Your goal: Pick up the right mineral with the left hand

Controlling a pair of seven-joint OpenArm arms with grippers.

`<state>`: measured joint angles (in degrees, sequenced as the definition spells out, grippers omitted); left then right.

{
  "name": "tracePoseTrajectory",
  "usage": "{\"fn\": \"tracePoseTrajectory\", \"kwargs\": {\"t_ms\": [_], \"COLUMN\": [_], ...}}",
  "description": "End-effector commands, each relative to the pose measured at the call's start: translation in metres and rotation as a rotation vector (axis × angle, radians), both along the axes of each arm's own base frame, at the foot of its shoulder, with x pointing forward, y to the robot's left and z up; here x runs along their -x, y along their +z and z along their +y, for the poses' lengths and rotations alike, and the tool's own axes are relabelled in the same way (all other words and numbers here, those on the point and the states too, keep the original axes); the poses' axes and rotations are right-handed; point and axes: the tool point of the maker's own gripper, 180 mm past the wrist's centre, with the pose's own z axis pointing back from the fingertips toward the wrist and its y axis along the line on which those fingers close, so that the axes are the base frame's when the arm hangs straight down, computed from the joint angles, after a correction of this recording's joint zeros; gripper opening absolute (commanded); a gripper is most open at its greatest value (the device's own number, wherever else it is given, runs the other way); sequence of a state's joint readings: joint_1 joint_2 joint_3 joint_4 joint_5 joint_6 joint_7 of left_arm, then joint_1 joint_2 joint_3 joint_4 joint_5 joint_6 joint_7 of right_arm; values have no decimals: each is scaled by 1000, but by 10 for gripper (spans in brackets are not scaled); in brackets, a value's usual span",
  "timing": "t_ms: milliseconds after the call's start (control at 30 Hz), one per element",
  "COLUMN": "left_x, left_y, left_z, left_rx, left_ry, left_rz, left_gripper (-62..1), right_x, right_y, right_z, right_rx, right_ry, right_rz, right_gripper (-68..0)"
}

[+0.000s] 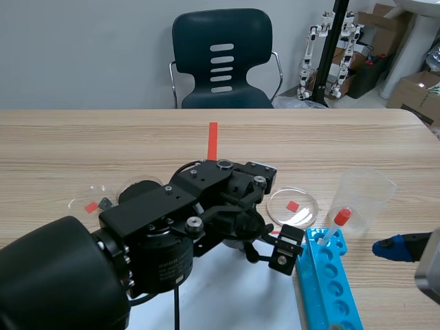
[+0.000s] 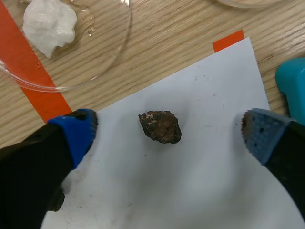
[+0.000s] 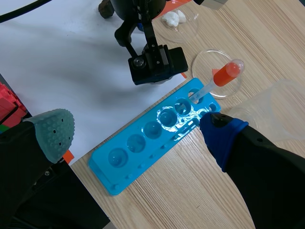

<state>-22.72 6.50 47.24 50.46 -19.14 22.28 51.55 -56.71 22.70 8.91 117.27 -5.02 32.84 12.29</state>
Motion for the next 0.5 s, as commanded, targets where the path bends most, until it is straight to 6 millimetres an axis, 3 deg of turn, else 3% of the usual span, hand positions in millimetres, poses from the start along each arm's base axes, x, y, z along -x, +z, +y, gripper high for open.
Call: {"fn": "tracePoseTrajectory", "kwargs": {"t_ms": [0,467], "left_x": [-8,-7], "left_y": [18,17], "left_z": [-21,-20], "left_rx": [51,46], "left_ry": [-16,-16], "left_rz": [-38,-31], "left_gripper": [-92,-392], "right_x": [-4,-4], "right_y": [8,8], "right_z": [3,3], "right_rx": [-9,-9], "right_ry": [13,13], "right_rz": [-27,-27], "right_gripper": [-128,-128]}}
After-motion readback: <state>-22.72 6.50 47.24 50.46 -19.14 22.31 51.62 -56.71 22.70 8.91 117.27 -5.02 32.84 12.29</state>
